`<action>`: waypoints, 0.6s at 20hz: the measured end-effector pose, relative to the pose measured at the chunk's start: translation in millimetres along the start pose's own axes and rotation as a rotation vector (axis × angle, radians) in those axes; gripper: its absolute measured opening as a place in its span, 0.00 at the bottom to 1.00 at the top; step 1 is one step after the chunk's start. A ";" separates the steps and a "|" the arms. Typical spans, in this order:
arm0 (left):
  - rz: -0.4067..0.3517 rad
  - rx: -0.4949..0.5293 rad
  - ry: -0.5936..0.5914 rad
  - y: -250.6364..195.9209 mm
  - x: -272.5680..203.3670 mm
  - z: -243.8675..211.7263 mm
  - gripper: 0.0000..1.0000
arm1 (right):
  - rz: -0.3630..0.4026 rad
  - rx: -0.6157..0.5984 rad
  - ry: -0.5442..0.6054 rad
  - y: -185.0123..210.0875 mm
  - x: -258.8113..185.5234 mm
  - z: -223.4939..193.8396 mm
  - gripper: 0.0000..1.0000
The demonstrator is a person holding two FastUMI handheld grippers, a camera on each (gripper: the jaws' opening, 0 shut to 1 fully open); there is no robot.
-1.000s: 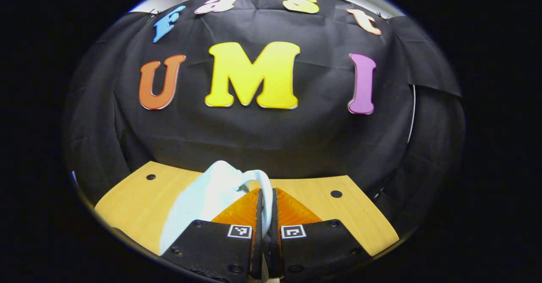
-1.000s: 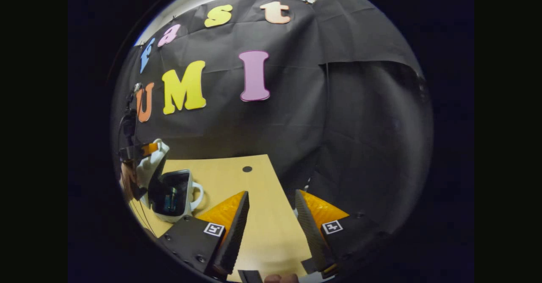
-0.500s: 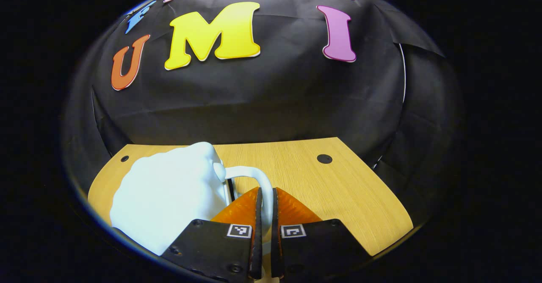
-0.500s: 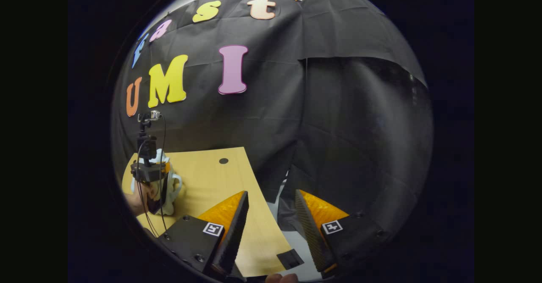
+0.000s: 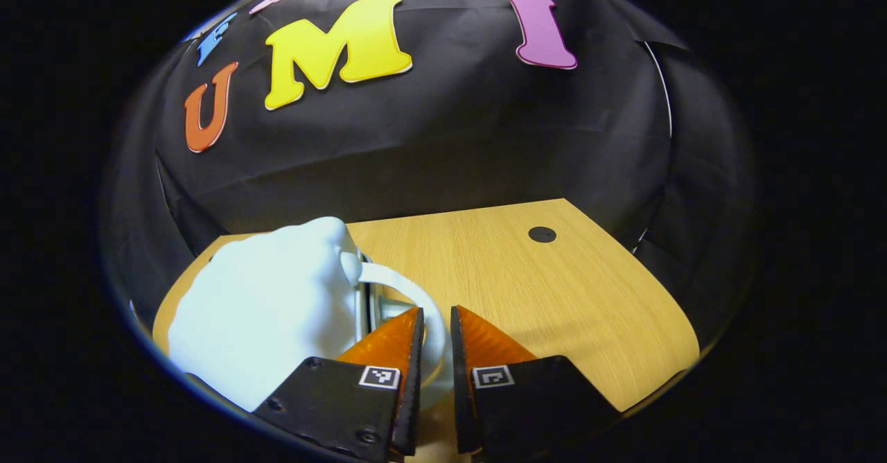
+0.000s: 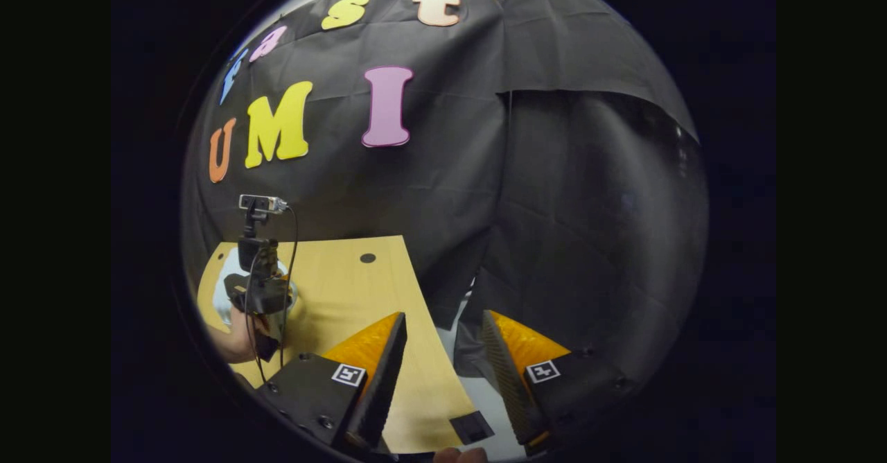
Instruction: First open the suitcase, pack the skin care products into it, and then close the suitcase.
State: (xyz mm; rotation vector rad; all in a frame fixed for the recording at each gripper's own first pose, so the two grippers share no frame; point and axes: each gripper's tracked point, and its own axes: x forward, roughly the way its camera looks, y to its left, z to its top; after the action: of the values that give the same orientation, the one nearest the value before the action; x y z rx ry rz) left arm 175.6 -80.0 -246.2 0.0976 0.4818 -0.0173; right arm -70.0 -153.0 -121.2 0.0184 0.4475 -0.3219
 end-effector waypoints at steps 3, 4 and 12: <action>-0.022 -0.015 -0.020 -9.0 -6.5 8.5 0.42 | 0.022 -0.018 -0.017 4.4 5.3 7.6 0.66; -0.035 -0.026 -0.044 -10.8 -11.8 15.9 0.59 | 0.034 -0.023 -0.028 7.1 8.3 12.5 0.64; -0.044 -0.102 -0.292 32.2 -132.0 118.5 0.90 | 0.247 -0.029 -0.220 96.3 25.9 87.7 0.66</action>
State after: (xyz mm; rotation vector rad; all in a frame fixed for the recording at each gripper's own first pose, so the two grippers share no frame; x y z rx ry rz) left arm 114.7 -60.4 -77.7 -0.0161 0.1921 -0.0496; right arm 18.9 -77.1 -58.3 0.0097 0.2279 -0.0724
